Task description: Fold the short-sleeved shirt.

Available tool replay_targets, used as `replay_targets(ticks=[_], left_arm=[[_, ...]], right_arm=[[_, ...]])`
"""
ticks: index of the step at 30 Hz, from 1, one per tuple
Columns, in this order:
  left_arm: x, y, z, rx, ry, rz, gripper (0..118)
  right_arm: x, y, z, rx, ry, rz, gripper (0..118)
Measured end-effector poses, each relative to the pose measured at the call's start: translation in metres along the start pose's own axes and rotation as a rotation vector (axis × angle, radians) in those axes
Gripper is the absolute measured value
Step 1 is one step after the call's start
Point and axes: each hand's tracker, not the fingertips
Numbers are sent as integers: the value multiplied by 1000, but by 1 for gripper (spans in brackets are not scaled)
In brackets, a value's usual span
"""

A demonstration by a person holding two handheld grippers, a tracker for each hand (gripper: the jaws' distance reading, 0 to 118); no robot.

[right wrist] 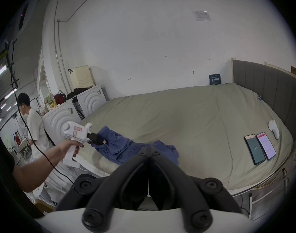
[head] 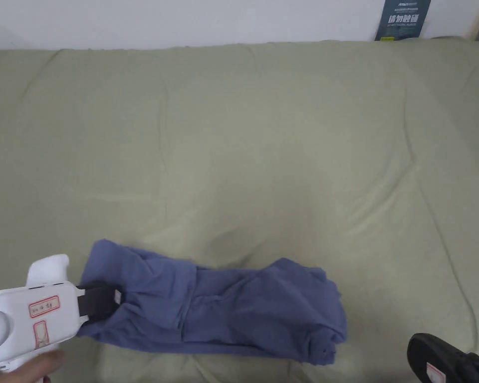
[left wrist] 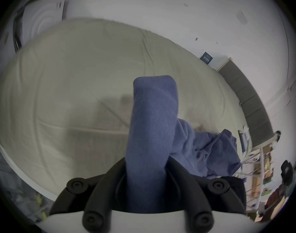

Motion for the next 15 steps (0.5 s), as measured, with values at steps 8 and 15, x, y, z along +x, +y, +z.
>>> replay_targets(ticks=[8, 15], left_arm=[[164, -34, -11, 37, -118, -306, 13], [235, -91, -116, -11, 32, -500, 13]], right_arm=[[4, -8, 16, 9, -28, -22, 0], [20, -15, 43, 44, -55, -76, 0]])
